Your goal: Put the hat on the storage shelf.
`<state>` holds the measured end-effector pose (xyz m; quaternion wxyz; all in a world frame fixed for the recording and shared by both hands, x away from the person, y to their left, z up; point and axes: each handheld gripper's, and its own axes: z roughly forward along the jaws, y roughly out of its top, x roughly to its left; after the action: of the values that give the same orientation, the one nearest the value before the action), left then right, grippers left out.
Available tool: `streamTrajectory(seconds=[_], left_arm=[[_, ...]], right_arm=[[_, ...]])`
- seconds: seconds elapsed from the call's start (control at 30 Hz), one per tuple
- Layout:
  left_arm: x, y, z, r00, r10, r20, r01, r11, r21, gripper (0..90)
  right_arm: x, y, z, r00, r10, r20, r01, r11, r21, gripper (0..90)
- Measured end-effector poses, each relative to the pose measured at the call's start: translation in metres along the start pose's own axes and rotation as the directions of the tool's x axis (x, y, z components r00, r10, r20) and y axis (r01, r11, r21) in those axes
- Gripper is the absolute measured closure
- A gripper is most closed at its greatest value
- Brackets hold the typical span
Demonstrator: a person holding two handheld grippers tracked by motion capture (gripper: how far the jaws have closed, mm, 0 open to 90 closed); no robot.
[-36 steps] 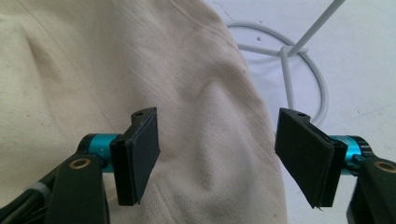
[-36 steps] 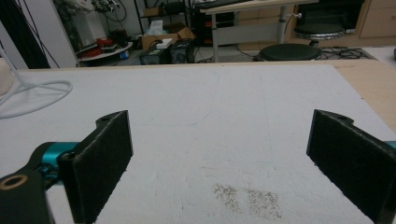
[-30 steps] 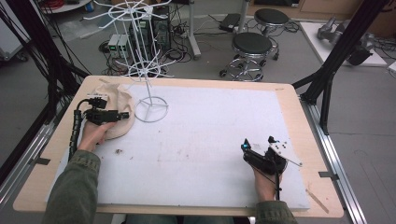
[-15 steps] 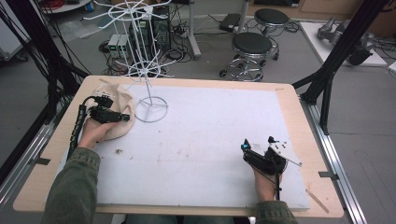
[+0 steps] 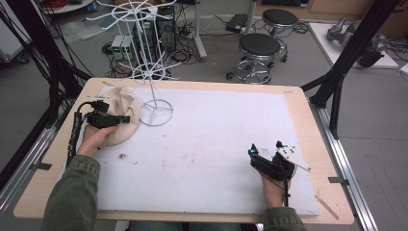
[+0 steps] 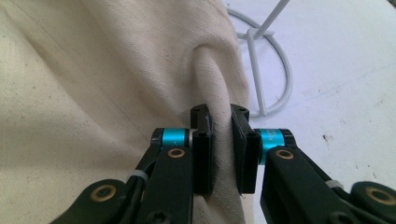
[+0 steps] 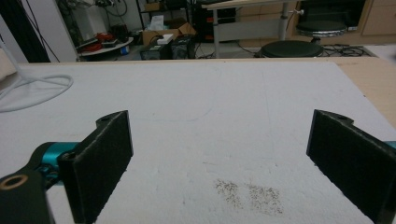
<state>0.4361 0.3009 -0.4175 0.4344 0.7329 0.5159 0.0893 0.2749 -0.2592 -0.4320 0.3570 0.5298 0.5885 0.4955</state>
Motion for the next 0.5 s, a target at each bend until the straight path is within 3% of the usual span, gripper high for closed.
streamTrajectory(seconds=[0.23,0.5], left_arm=[[-0.004,-0.002,-0.009,0.9997,0.018,-0.015,-0.019,0.9996,-0.022,80.9],[-0.016,0.002,-0.03,0.9995,0.033,-0.004,-0.033,0.9941,-0.103,80.7]], right_arm=[[0.001,0.0,0.0,0.9999,-0.01,-0.005,0.01,1.0,-0.008,5.9],[0.002,0.001,-0.001,0.9996,-0.027,-0.011,0.027,0.999,-0.023,6.0]])
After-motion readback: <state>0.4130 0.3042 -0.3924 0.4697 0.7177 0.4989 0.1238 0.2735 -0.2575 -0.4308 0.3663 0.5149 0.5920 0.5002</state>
